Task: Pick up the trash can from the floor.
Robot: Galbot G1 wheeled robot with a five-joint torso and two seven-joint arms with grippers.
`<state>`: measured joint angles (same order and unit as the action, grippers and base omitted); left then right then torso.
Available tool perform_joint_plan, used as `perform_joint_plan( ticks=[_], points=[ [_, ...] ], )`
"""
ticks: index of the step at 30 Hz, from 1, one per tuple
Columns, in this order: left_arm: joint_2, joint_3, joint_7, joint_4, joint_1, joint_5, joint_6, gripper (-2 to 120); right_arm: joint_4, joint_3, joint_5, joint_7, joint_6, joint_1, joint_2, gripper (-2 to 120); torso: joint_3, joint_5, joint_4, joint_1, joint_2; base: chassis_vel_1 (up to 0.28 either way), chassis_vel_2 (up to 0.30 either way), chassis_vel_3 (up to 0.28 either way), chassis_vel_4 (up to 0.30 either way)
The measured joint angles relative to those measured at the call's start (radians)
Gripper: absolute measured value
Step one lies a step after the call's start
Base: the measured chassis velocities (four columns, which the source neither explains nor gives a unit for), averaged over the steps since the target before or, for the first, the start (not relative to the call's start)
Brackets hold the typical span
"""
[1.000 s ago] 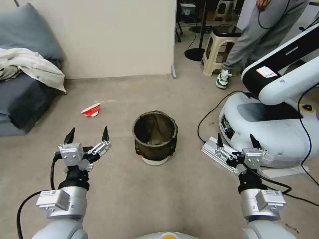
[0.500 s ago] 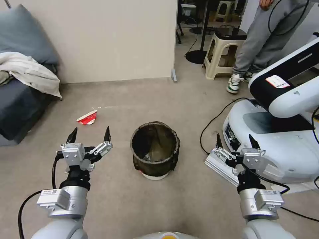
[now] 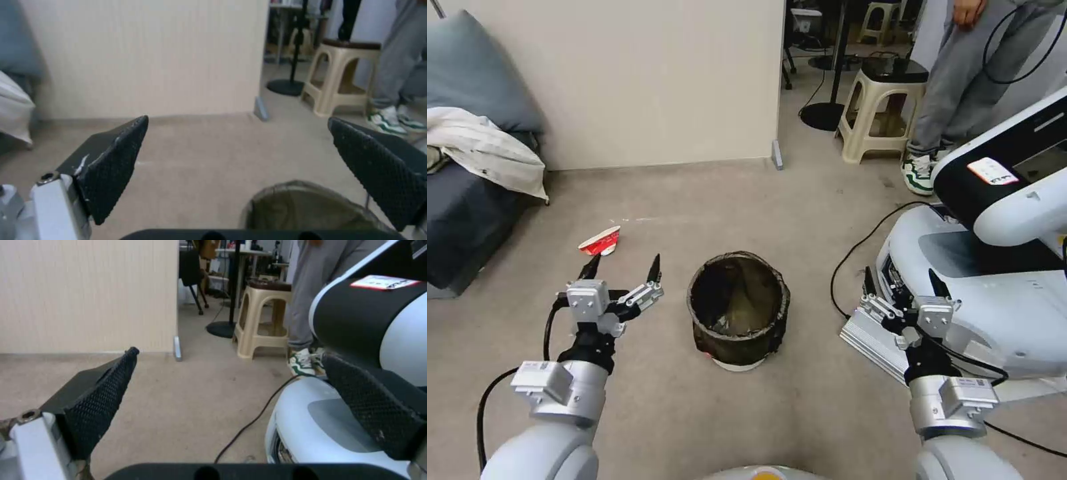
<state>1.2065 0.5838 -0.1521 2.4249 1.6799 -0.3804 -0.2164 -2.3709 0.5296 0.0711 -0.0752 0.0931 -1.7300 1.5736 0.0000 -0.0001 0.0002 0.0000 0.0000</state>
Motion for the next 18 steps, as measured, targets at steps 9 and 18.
perform_joint_plan(
  ticks=[9,18],
  points=[
    [-0.118,-0.067,-0.022,-0.086,-0.147,-0.113,-0.127,100,0.026,0.007,-0.026,-0.014,0.002,0.011,-0.003,100,0.0,0.0,-0.0003,0.0,0.0,0.0,0.0,0.0,0.0],
    [-0.157,-0.177,-0.1,-0.134,-0.264,-0.189,-0.303,100,0.058,0.003,-0.026,-0.015,0.003,0.018,-0.006,100,0.0,0.0001,-0.0001,0.0,0.0,0.0,0.0,0.0,0.0]
  ],
)
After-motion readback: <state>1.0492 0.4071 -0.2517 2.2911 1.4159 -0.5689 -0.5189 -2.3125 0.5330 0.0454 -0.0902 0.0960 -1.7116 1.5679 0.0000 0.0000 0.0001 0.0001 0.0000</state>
